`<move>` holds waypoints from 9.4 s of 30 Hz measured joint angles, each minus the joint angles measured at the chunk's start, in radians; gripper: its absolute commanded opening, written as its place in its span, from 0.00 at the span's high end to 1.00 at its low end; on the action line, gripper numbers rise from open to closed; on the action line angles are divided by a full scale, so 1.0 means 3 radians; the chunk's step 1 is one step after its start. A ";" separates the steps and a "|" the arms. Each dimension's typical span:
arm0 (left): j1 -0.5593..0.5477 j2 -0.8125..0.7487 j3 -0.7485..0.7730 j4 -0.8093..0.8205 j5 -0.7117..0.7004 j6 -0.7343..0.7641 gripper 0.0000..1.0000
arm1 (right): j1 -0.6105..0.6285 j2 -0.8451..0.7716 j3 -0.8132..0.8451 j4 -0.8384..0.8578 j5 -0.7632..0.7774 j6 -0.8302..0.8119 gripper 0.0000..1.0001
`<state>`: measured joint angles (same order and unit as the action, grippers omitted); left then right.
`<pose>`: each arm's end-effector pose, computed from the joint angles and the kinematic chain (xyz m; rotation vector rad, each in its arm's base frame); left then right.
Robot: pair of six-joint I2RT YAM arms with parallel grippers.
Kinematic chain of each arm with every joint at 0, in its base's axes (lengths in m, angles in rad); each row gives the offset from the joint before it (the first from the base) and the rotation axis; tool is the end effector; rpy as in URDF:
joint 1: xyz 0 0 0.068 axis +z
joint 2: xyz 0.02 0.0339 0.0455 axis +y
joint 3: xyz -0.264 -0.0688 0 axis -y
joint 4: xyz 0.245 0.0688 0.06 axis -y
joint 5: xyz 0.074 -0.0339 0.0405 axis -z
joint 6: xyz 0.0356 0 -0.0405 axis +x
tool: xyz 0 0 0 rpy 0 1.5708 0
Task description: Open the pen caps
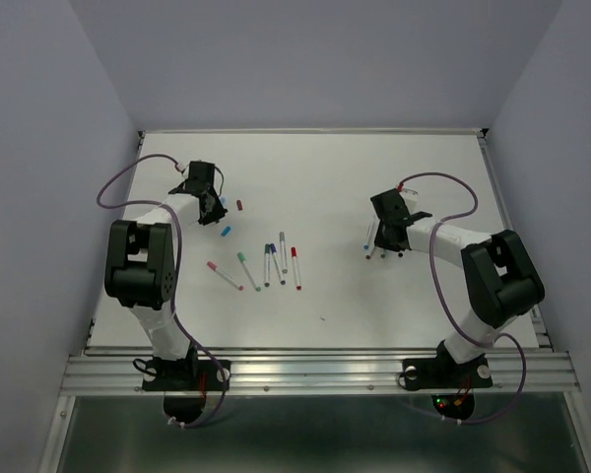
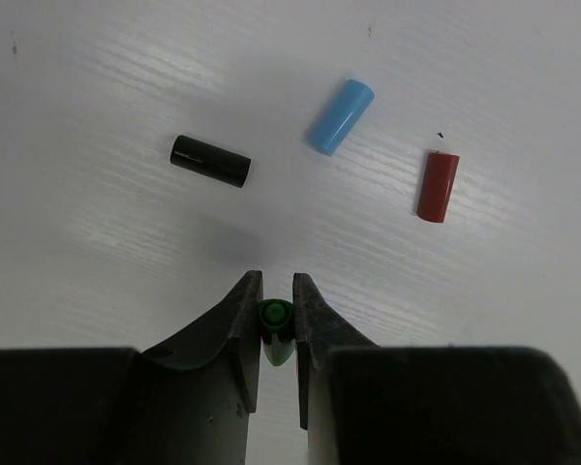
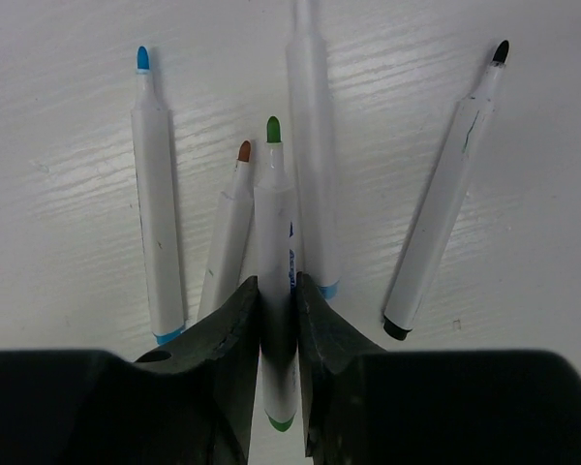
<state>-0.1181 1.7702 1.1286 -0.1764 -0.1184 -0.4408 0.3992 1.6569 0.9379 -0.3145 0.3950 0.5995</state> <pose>0.3771 -0.0405 0.1939 -0.4382 2.3443 -0.1241 0.3013 0.1122 0.1685 0.3848 2.4598 -0.1090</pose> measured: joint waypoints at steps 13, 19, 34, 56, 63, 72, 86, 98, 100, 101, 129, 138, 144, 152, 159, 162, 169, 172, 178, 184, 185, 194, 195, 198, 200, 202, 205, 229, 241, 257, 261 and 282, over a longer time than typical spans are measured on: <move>0.0000 0.0106 0.0019 -0.0003 -0.0023 0.0010 0.39 | 0.0000 0.0032 -0.0019 -0.0001 -0.0120 0.0094 0.46; 0.0000 0.0097 0.0037 -0.0011 -0.0009 0.0010 0.26 | 0.0000 -0.0224 -0.0020 -0.0088 -0.0225 0.0033 0.15; 0.0000 -0.1303 -0.0261 0.0053 0.0107 -0.0092 0.01 | 0.1216 -0.0510 0.0562 -0.0384 -0.0305 -0.0432 0.00; 0.0000 -0.1489 -0.0599 0.0076 0.0188 -0.0158 0.01 | 0.1876 0.1161 0.1628 -0.0930 0.0095 -0.0100 0.03; 0.0000 -0.1489 -0.0629 0.0075 0.0205 -0.0158 0.01 | 0.1900 0.1188 0.1631 -0.0881 0.0000 -0.0046 0.32; 0.0000 -0.1489 -0.0629 0.0074 0.0203 -0.0156 0.01 | 0.1904 0.1197 0.1577 -0.0715 -0.0122 0.0038 0.57; 0.0000 -0.1490 -0.0629 0.0071 0.0189 -0.0173 0.01 | 0.1904 0.1124 0.1406 -0.0500 -0.0177 0.0067 0.99; -0.0003 -0.1703 -0.0791 0.0369 0.0935 -0.0182 0.01 | 0.1764 0.0683 0.0852 -0.0109 -0.0314 -0.0354 0.99; -0.0019 -0.1765 -0.0876 0.0537 0.1207 -0.0193 0.01 | 0.1700 0.0389 0.0624 0.0034 -0.0458 -0.0459 0.99; -0.0041 -0.1806 -0.0942 0.0670 0.1413 -0.0217 0.01 | 0.1656 0.0202 0.0524 0.0137 -0.0548 -0.0509 0.99; -0.0823 -0.1781 -0.1058 0.1807 0.2439 -0.0643 0.27 | 0.1266 -0.0912 0.0036 0.1551 -0.2023 -0.0516 0.99; -0.0832 -0.1686 -0.1058 0.1874 0.2466 -0.0715 0.55 | 0.1241 -0.0912 0.0036 0.1681 -0.2215 -0.0496 0.99; -0.0853 -0.1667 -0.1058 0.1993 0.2515 -0.0797 0.93 | 0.1213 -0.0903 0.0036 0.1680 -0.2253 -0.0490 0.99; -0.0871 -0.1623 -0.1058 0.1942 0.2455 -0.0799 1.00 | 0.1120 -0.0706 0.0038 0.1825 -0.2663 -0.0530 0.99; -0.0857 -0.1451 -0.1008 0.1654 0.2433 -0.0776 1.00 | 0.1052 -0.0498 -0.0024 0.1924 -0.3073 -0.0706 0.99; -0.0829 -0.1275 -0.0825 0.1394 0.2515 -0.0768 1.00 | 0.1082 -0.0500 -0.0125 0.2027 -0.3047 -0.0804 0.99; -0.0450 -0.0936 -0.0247 0.1506 0.2102 -0.0806 1.00 | 0.1671 -0.0547 -0.0744 0.2216 -0.3813 -0.0655 0.99; -0.0198 -0.0965 -0.0078 0.1757 0.1921 -0.0860 1.00 | 0.1841 -0.0552 -0.0982 0.2158 -0.4040 -0.0566 0.99; -0.0155 -0.1104 -0.0172 0.1877 0.1849 -0.0919 1.00 | 0.1746 -0.0846 -0.1005 0.2050 -0.3669 -0.0514 0.84; -0.0212 -0.1344 -0.0551 0.1891 0.1905 -0.0982 1.00 | 0.1465 -0.1095 -0.0576 0.1867 -0.2869 -0.0528 0.25; -0.0231 -0.1395 -0.0618 0.1895 0.1905 -0.0991 1.00 | 0.1380 -0.1096 -0.0487 0.1867 -0.2773 -0.0528 0.23; -0.0638 -0.1769 -0.0928 0.1919 0.1901 -0.1094 1.00 | 0.1180 -0.0736 0.0304 0.1830 -0.2499 -0.0699 0.23; -0.0678 -0.1785 -0.0944 0.1925 0.1901 -0.1108 1.00 | 0.1180 -0.0682 0.0364 0.1820 -0.2499 -0.0717 0.30; -0.0729 -0.1792 -0.0951 0.1928 0.1888 -0.1141 1.00 | 0.1180 -0.0488 0.0547 0.1788 -0.2499 -0.0762 0.58; -0.0744 -0.1793 -0.0951 0.1929 0.1878 -0.1160 1.00 | 0.1180 -0.0426 0.0607 0.1778 -0.2500 -0.0771 0.71; -0.0755 -0.1804 -0.0951 0.1932 0.1865 -0.1177 1.00 | 0.1179 -0.0360 0.0651 0.1771 -0.2502 -0.0768 0.98; -0.0758 -0.1816 -0.0956 0.1915 0.1850 -0.1169 1.00 | 0.1174 -0.0309 0.0659 0.1778 -0.2542 -0.0748 0.99; 0.0056 -0.1586 -0.0319 0.1676 0.1556 -0.1017 0.97 | 0.1202 -0.1490 -0.1465 0.1977 -0.3073 -0.0004 0.99; 0.0053 -0.1292 -0.0655 0.0631 0.0621 -0.0537 0.96 | 0.0760 -0.0872 -0.0584 0.0912 -0.1193 -0.0131 0.98; 0.0047 0.0070 0.0111 0.0303 0.0198 -0.0324 0.84 | 0.0507 -0.0916 -0.0449 0.0268 -0.0193 -0.0239 0.96; 0.0027 0.0112 0.0131 0.0235 0.0140 -0.0322 0.77 | 0.0448 -0.0998 -0.0449 0.0261 -0.0095 -0.0240 0.95; -0.0060 0.0233 0.0153 0.0121 -0.0008 -0.0298 0.36 | 0.0132 -0.0946 -0.0449 0.0201 -0.0028 -0.0239 0.91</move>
<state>-0.1360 1.8400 1.1744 -0.1402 -0.1207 -0.5301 0.4389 1.3731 0.8032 -0.2543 0.3866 0.5278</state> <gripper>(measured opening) 0.549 0.179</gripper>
